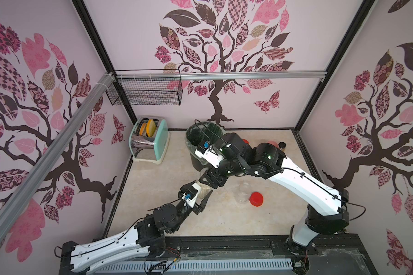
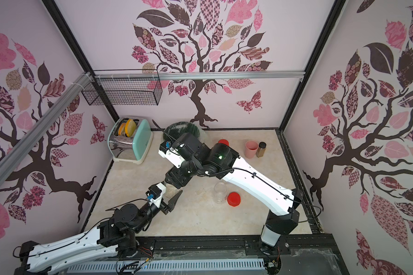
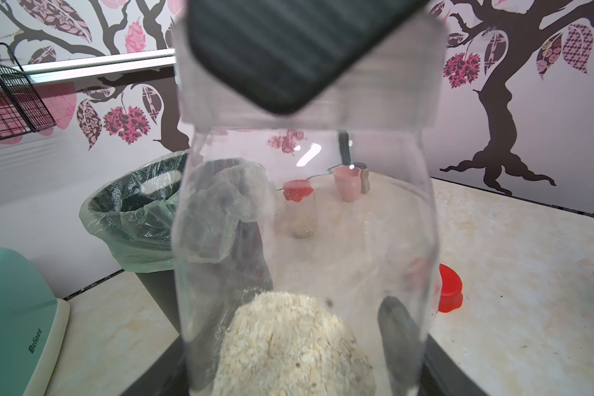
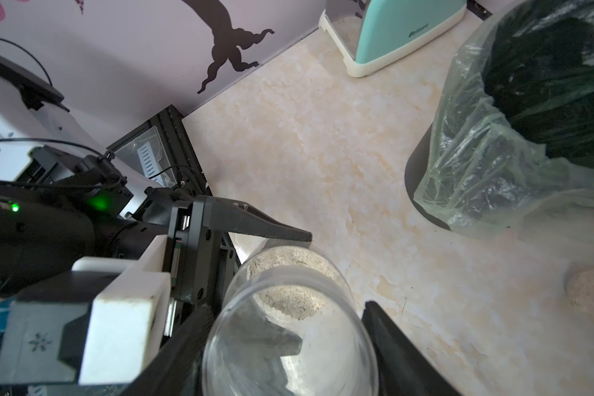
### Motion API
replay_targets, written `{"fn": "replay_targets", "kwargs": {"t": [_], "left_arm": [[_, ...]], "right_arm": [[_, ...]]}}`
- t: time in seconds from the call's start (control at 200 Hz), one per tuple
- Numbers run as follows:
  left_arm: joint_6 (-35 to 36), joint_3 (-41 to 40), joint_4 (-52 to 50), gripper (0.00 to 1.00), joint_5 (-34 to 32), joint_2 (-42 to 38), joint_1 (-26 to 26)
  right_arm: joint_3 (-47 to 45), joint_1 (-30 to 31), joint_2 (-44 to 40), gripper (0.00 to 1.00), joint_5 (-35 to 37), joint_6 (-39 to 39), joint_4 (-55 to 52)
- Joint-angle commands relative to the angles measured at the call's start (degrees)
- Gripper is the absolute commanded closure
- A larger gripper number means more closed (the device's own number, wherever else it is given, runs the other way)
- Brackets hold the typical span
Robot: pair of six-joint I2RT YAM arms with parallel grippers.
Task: Empty expired oatmeal from jars
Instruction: Unscrew the lid from the jar.
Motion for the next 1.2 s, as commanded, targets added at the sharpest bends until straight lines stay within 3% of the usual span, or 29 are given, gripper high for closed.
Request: {"fn": "replay_targets", "kwargs": {"t": [0.0, 0.12, 0.19, 0.245, 0.32, 0.345, 0.505, 0.635, 0.71, 0.79, 1.19], "left_arm": [[-0.98, 0.24, 1.05, 0.64, 0.22, -1.04, 0.11], [-1.50, 0.49, 0.16, 0.64, 0.51, -1.68, 0.12], [-1.63, 0.56, 0.20, 0.64, 0.68, -1.86, 0.09], [-1.56, 0.88, -0.23, 0.64, 0.72, -1.77, 0.09], [-1.52, 1.24, -0.64, 0.65, 0.85, -1.79, 0.05], [-1.48, 1.31, -0.65, 0.65, 0.86, -1.91, 0.06], [-1.31, 0.64, 0.03, 0.64, 0.47, -2.48, 0.00], [-0.21, 0.19, 2.07, 0.64, -0.02, -1.94, 0.00], [0.12, 0.34, 2.42, 0.64, -0.02, -1.31, 0.01], [0.39, 0.41, 2.42, 0.64, -0.01, -1.06, 0.01], [0.50, 0.58, 2.20, 0.64, 0.07, -1.29, 0.00]], "right_arm": [[1.76, -0.39, -1.14, 0.40, -8.37, -15.70, -2.16], [0.79, -1.17, -2.61, 0.40, -15.16, -32.86, -3.54], [-1.97, -1.62, -3.97, 0.38, -16.64, -37.95, -1.19], [-2.28, -1.95, -4.21, 0.28, -17.58, -39.87, -0.22], [-2.02, -2.40, -4.07, 0.05, -16.21, -40.28, 0.79], [-1.94, -2.45, -4.15, 0.01, -15.37, -39.70, 1.30], [0.04, -2.43, -6.27, 0.00, -9.79, -30.61, 5.98], [2.88, -2.43, -6.76, 0.00, 0.14, -11.75, 9.06], [5.13, -2.44, -4.86, 0.00, 7.42, -0.26, 4.88], [8.89, -2.37, -2.51, 0.00, 8.87, 5.87, -1.59], [8.57, 2.35, 0.04, 0.01, 9.76, 8.78, -5.37]]}}
